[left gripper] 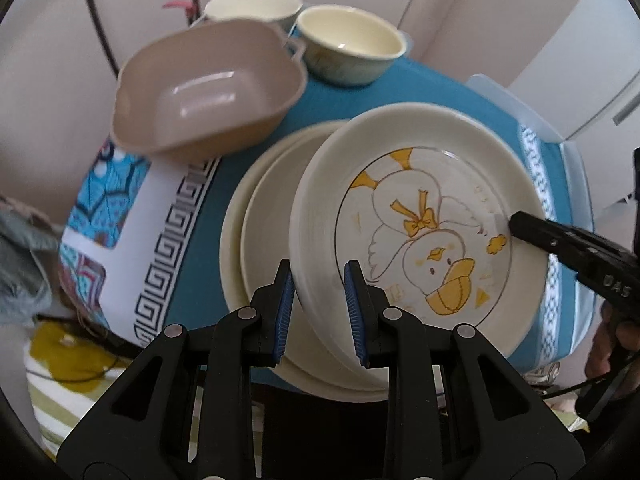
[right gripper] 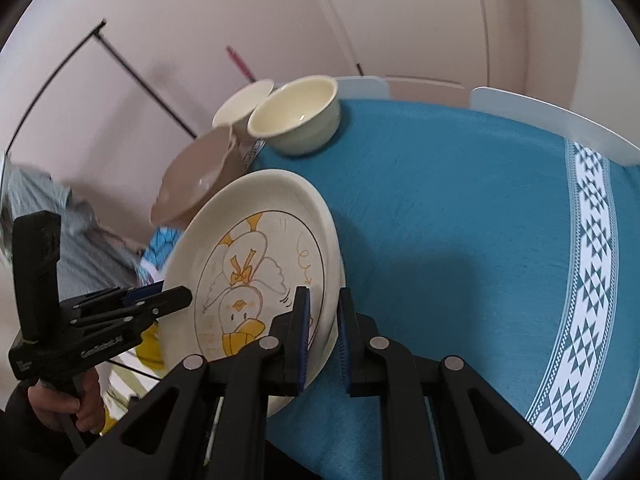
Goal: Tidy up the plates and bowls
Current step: 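Carry the duck-print plate with both grippers and lower it onto the stack, then hold the duck-print plate on the stack and open both grippers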
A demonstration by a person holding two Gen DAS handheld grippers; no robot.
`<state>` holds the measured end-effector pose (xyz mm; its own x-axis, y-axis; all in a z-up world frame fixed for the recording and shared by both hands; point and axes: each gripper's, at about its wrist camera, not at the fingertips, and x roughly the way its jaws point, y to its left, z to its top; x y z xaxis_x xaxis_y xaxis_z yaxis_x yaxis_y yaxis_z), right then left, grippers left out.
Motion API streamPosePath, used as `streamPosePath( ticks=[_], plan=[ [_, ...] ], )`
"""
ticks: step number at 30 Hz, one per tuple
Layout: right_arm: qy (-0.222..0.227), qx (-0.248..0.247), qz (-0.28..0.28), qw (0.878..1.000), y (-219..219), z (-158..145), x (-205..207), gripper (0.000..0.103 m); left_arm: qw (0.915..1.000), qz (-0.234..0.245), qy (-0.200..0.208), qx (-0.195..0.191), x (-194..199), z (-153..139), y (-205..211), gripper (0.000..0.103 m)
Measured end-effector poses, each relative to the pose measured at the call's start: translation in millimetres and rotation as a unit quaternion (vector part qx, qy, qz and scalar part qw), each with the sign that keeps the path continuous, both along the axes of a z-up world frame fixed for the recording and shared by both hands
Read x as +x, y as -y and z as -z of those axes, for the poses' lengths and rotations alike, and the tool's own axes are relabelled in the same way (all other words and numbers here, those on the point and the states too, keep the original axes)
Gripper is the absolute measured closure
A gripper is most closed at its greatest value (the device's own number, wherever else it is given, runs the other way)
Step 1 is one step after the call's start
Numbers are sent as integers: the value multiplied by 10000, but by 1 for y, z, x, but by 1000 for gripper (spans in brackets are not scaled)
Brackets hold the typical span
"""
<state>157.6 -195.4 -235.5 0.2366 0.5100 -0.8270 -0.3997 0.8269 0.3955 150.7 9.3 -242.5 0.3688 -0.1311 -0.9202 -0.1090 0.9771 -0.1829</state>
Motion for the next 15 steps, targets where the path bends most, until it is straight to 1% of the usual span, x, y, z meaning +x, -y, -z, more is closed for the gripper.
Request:
streamPosePath(
  ticks=[3, 6, 9, 11, 15],
  plan=[
    [78, -112, -151, 9998, -9, 0, -2, 91, 9999, -55, -37, 79, -1, 9, 0, 80],
    [135, -240, -290, 9992, -15, 1, -1, 91, 9997, -41, -44, 216, -1, 12, 4, 80],
    [113, -259, -326, 9991, -19, 4, 3, 91, 9993, -24, -11, 362, 1, 13, 8, 80],
    [110, -278, -346, 9990, -18, 4, 3, 91, 9987, 7, -1, 517, 2, 14, 13, 80],
    [197, -418, -469, 9978, -20, 5, 1, 91, 9949, 151, 3, 994, 2, 12, 26, 80]
  ],
)
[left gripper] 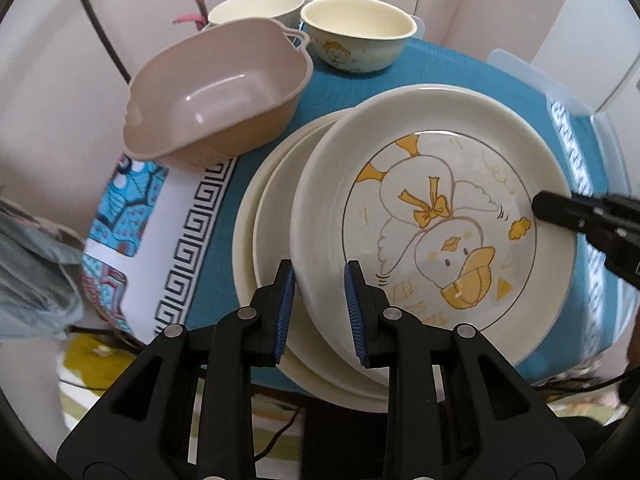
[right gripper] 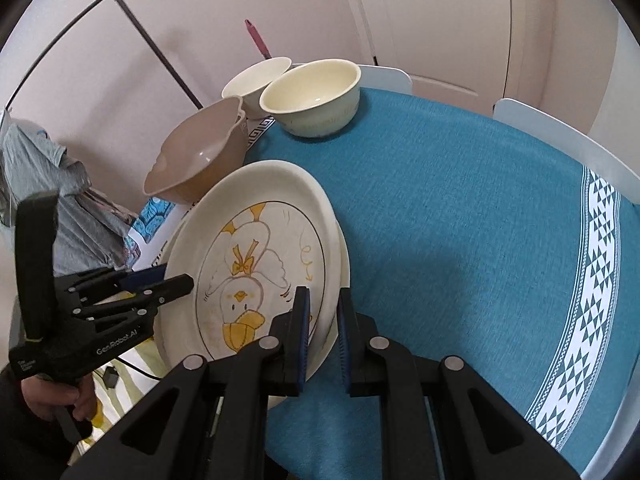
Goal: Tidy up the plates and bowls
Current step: 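Hold the duck-print plate on the stack and open both grippers, then move both grippers to the rim of the taupe square basin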
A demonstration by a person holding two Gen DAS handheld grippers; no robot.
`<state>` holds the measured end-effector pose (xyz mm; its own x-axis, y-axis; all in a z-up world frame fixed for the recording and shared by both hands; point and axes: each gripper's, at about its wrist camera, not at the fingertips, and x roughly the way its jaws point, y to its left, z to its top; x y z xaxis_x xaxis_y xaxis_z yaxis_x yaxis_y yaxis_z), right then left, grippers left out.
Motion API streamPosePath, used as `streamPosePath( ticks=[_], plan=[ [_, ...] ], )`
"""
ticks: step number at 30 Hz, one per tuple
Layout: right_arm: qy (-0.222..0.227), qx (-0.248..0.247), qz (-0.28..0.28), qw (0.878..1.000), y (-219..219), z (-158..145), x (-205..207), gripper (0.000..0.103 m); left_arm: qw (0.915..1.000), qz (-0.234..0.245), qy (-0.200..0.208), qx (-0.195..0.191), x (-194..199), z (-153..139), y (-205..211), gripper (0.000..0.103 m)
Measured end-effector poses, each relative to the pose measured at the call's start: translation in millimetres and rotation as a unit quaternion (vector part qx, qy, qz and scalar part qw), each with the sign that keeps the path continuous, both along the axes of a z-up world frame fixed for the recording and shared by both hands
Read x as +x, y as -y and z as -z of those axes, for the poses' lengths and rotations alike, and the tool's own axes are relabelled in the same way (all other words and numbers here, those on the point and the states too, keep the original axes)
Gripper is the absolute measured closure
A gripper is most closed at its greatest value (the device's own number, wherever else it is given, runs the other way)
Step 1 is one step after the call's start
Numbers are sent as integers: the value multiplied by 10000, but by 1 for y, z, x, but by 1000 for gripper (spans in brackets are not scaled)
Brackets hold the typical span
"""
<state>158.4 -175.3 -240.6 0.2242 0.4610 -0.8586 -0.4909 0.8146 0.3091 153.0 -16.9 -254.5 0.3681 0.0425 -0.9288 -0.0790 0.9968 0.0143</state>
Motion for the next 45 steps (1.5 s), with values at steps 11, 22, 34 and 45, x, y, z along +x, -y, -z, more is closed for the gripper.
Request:
streamPosePath(
  ticks=[11, 22, 34, 45],
  plan=[
    [358, -321, -282, 9984, -9, 0, -2, 91, 9979, 200, 86, 617, -10, -3, 7, 80],
    [382, -568, -337, 9971, -20, 7, 0, 91, 9947, 303, 225, 952, -16, -10, 9, 80],
    [374, -700, -308, 9964, -24, 9, -1, 91, 9953, 269, 254, 893, -18, -11, 4, 80],
    [510, -326, -141, 9981, -15, -21, 1, 91, 9965, 151, 544, 617, -21, -47, -4, 80]
  ],
)
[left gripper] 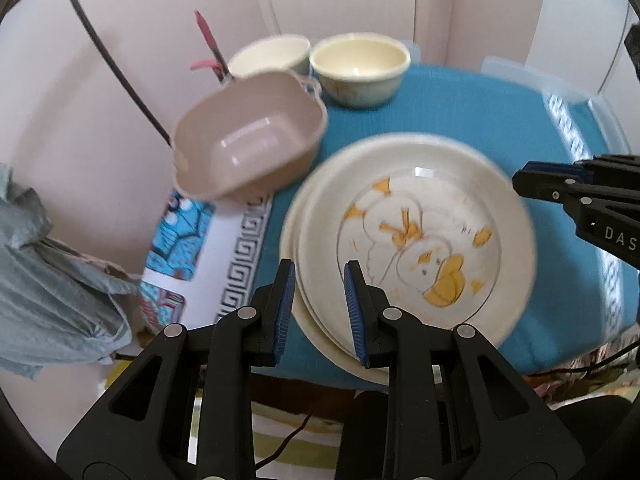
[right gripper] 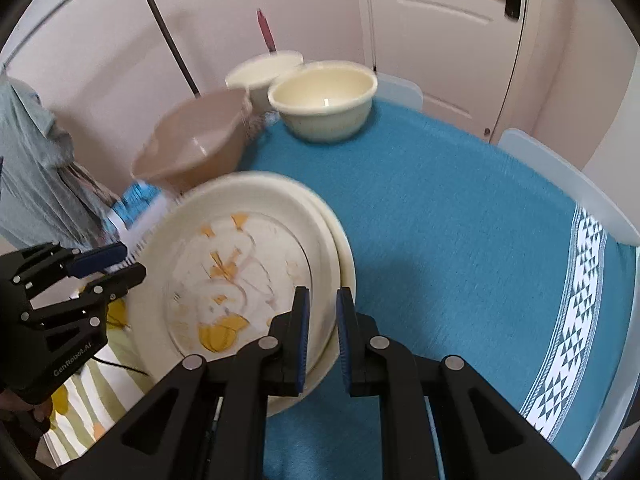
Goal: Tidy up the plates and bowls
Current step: 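Move both grippers to the rim of the taupe square basin, then close both grippers on the taupe basin rim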
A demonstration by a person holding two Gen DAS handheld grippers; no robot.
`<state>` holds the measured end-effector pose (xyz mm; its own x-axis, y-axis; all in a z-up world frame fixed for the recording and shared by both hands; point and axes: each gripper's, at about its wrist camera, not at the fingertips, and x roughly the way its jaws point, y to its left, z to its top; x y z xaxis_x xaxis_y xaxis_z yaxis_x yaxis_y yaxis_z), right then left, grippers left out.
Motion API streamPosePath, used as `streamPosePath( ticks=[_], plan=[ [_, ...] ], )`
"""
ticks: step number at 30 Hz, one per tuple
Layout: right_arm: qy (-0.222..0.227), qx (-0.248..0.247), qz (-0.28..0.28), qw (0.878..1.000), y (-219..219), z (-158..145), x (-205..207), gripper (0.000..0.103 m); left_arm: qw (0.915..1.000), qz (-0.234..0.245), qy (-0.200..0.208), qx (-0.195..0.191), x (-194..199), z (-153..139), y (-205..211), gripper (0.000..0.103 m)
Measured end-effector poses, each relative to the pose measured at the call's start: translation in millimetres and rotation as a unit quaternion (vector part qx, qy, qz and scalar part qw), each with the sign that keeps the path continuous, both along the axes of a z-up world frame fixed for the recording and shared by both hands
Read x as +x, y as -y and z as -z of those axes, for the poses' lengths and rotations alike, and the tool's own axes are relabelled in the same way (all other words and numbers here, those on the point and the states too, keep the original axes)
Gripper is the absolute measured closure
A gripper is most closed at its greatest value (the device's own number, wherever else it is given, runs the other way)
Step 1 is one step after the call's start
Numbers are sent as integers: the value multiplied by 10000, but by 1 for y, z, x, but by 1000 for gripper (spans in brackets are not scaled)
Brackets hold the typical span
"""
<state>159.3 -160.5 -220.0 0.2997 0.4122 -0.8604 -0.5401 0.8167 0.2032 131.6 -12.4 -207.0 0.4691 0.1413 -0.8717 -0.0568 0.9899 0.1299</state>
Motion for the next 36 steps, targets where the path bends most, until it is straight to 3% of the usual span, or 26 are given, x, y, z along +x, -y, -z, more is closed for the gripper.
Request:
streamPosePath(
  ticks=[3, 5, 7, 8, 9, 11, 14, 19, 26, 31, 36],
  plan=[
    [117, 272, -11, 9996, 2, -24, 4, 91, 9993, -203, 292, -145, -2, -28, -10, 80],
    [165, 460, -49, 9988, 2, -39, 8, 91, 9975, -412, 520, -232, -3, -48, -20, 69],
    [277, 598, -77, 9978, 1, -51, 11, 81, 9941, -682, 806, -246, -4, -68, -30, 4],
    [341, 674, -103, 9971, 0, -57, 13, 58, 9906, -818, 1076, -221, -7, -80, -37, 1],
    [417, 762, -141, 9961, 0, -62, 14, 24, 9882, -858, 1249, -229, -9, -86, -41, 0],
    [565, 888, -216, 9942, -4, -72, 19, 3, 9869, -905, 1310, -269, -7, -95, -52, 0],
    [669, 862, -330, 9935, -15, -75, 26, 3, 9866, -1110, 1161, -295, 3, -92, -71, 0],
    [387, 634, -695, 9948, -50, -75, 46, 3, 9823, -1542, 801, -705, 19, -70, -113, 0],
    [-43, 86, -944, 9955, -117, -41, 74, 3, 9806, -1571, 208, -1155, 53, -23, -148, 3],
    [-751, 37, -829, 9937, -148, -2, 99, 4, 9765, -1479, -280, -1540, 78, 11, -165, 25],
    [-1205, -52, -632, 9907, -161, 30, 110, 40, 9741, -1258, -603, -1778, 99, 43, -172, 47]
  ],
)
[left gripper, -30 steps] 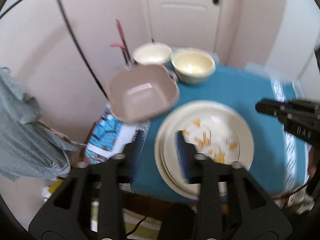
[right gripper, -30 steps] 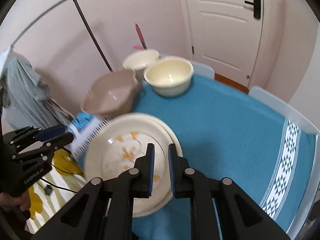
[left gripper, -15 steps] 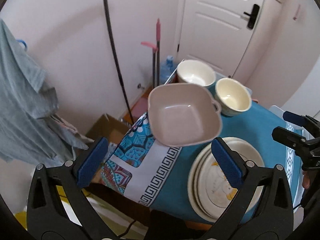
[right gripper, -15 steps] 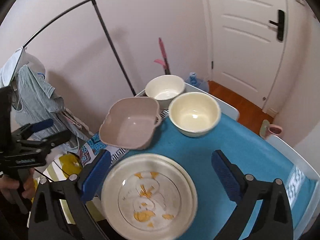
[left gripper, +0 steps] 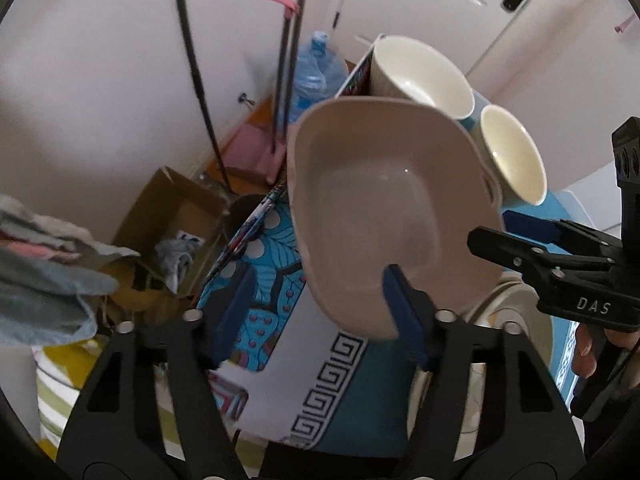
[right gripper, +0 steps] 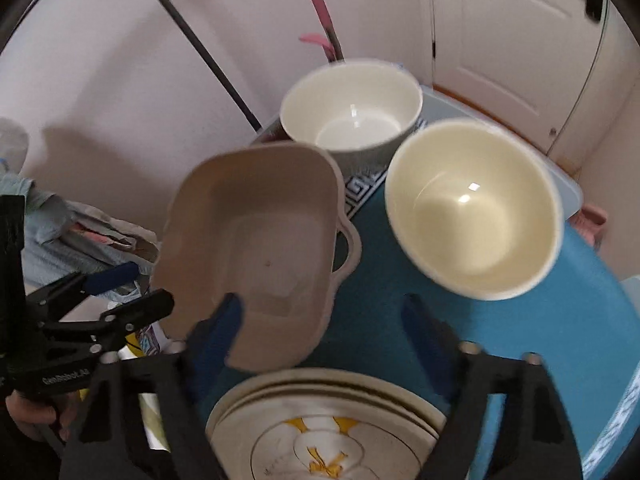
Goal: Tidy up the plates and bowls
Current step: 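Close both grippers on the taupe basin rim, then lift the taupe basin with both grippers and set it on the tablecloth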
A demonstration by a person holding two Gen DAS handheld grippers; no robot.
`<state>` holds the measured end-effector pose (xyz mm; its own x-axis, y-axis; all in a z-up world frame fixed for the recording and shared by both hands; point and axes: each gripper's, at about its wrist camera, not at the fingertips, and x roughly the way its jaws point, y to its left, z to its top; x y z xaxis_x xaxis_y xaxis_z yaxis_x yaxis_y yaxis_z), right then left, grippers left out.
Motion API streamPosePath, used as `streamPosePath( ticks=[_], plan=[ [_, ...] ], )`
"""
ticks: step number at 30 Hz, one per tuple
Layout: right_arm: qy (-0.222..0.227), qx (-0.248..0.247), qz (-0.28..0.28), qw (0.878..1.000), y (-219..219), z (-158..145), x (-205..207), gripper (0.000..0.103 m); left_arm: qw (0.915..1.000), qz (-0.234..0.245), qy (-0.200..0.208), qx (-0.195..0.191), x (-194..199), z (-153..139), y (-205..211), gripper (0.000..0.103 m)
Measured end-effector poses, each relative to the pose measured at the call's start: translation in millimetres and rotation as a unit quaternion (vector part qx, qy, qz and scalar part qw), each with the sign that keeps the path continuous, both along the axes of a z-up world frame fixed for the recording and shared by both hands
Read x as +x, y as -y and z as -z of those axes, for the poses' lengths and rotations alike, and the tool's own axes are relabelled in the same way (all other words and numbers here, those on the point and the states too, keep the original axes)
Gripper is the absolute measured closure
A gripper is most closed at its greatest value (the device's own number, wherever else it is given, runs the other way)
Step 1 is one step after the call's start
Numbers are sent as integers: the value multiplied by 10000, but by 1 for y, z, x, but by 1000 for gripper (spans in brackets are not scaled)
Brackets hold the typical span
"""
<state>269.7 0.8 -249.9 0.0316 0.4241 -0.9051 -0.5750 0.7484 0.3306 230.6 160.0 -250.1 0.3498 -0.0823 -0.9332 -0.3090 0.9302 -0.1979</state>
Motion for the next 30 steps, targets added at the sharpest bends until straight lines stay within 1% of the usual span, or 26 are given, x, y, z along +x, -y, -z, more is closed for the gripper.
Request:
streamPosePath(
  ticks=[1, 4, 5, 6, 8, 9, 10, 11, 12, 14, 20, 24, 27, 30],
  plan=[
    [-27, -7, 22, 10000, -1, 3, 1, 43, 10000, 49, -9, 21, 3, 3, 0, 49],
    [-35, 4, 98, 9999, -4, 10, 3, 50, 9999, 141, -11, 36, 12, 9, -4, 51],
    [-53, 29, 123, 9999, -5, 12, 4, 55, 9999, 165, -12, -1, 14, 11, -4, 51],
    [-68, 65, 161, 9998, -5, 14, 4, 61, 9998, 189, -16, -22, 17, 13, -4, 51],
    [-99, 93, 204, 9997, -7, 17, 4, 69, 9997, 227, -4, -21, 20, 16, -4, 53],
    [-102, 89, 233, 9996, -8, 18, 4, 70, 9997, 249, -4, -24, 22, 17, -5, 62],
    [-108, 76, 234, 9996, -9, 19, 4, 73, 9996, 267, -31, -31, 24, 19, -5, 77],
    [-120, 63, 226, 9997, -10, 21, 4, 79, 9995, 289, -73, -44, 26, 21, -6, 83],
    [-133, 40, 215, 9997, -12, 22, 4, 85, 9994, 329, -115, -55, 28, 24, -6, 88],
    [-101, 1, 200, 9997, -16, 23, 3, 89, 9991, 400, -134, 34, 30, 26, -4, 88],
    [-63, -34, 328, 9994, -14, 23, 0, 91, 9979, 581, 12, 301, 29, 18, 5, 88],
    [28, 17, 393, 9992, -11, 16, -6, 91, 9967, 673, 175, 419, 24, 6, 8, 88],
    [165, 78, 433, 9989, -8, 4, -13, 91, 9953, 738, 287, 557, 19, -8, 13, 88],
    [348, 206, 528, 9978, 6, -14, -20, 91, 9937, 814, 423, 641, 14, -25, 22, 88]
  ],
)
